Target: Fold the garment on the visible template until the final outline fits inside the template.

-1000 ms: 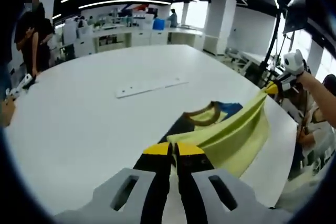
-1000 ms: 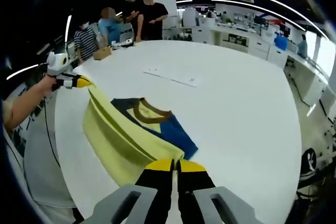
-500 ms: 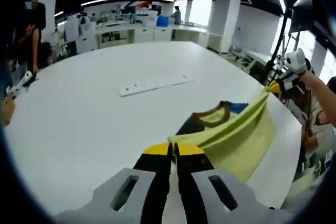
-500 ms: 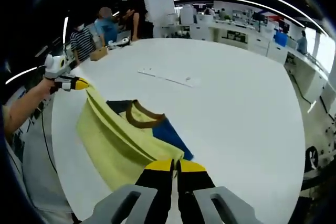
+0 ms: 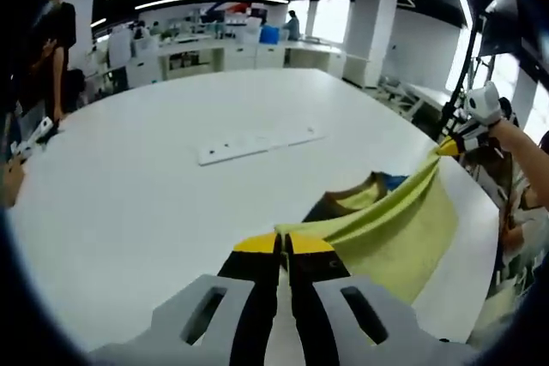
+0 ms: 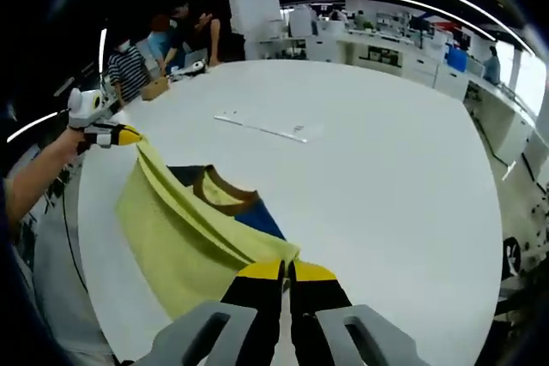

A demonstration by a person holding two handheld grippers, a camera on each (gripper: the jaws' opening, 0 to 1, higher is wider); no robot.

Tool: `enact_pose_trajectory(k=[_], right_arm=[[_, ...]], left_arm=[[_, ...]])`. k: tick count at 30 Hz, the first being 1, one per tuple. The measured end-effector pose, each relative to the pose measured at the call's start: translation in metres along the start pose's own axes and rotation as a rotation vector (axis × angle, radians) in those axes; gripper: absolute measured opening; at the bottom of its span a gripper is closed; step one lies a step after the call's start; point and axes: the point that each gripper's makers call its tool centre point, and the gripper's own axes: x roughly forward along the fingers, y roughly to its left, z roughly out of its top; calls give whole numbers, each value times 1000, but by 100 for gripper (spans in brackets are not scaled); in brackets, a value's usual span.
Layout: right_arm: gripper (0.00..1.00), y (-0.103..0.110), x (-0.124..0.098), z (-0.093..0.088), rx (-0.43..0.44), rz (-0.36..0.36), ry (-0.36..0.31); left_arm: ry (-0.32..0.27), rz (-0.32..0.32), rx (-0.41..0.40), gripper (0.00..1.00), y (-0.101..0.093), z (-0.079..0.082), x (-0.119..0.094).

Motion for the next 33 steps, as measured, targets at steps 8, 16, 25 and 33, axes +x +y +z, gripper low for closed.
enact_pose_trajectory(k=[8,16,25,33], right_arm=[[0,-9,12,2,14,-2,6],[0,-16,32,0,19,-13,36],[0,-28,55,-9,35,-27,93],[0,-31,67,-13,0,-54,127]], left_arm=[[-1,3,-36,0,7,2,13],[22,18,-84,0,16,-3,33],[86,78,-129,0,36,-24,53],[102,53,-130,0,25,-30,61]])
